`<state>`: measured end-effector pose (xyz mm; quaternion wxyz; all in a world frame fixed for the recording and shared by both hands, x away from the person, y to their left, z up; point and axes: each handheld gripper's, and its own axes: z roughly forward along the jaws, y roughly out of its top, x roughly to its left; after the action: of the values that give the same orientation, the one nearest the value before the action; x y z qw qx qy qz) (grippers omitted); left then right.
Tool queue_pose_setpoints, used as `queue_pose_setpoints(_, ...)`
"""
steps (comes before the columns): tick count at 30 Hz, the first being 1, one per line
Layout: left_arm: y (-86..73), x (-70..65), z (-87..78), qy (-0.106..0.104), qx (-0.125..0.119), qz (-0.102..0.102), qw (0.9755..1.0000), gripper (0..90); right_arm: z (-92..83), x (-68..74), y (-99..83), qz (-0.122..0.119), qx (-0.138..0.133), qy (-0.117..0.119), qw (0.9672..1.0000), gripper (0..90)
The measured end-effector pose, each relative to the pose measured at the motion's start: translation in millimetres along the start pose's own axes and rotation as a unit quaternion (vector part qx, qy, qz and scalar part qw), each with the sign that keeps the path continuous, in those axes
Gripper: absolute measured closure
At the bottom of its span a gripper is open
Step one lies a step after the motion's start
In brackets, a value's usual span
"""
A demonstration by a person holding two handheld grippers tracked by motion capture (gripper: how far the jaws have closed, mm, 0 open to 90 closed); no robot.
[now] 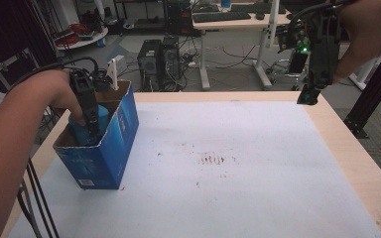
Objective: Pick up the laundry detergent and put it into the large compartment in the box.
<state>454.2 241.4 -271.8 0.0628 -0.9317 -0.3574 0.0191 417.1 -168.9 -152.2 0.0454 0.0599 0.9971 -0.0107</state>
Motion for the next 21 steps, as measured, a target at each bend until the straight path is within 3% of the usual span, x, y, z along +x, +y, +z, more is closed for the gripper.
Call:
queue_pose_setpoints(3,-0.7,-0.6,4.6,-0.004,-0.005,0.024,0.9997,38.9,0.2,0.3,1.0,-0.004,-0.002,0.001,1.0000,3.1)
queue_pose_setpoints(7,-1.0,-2.2,7.3,-0.003,-0.011,0.036,0.9993,38.8,0.8,0.5,1.0,-0.002,-0.003,0.002,1.0000,3.1)
queue_pose_setpoints(8,-1.1,-3.0,10.3,0.004,-0.009,0.049,0.9988,38.8,1.5,0.1,0.7,-0.003,-0.004,0.002,1.0000,3.1)
queue_pose_setpoints(21,-2.0,-2.3,19.7,0.005,-0.017,0.057,0.9982,38.8,3.5,0.3,3.6,-0.004,0.000,0.004,1.0000,3.1)
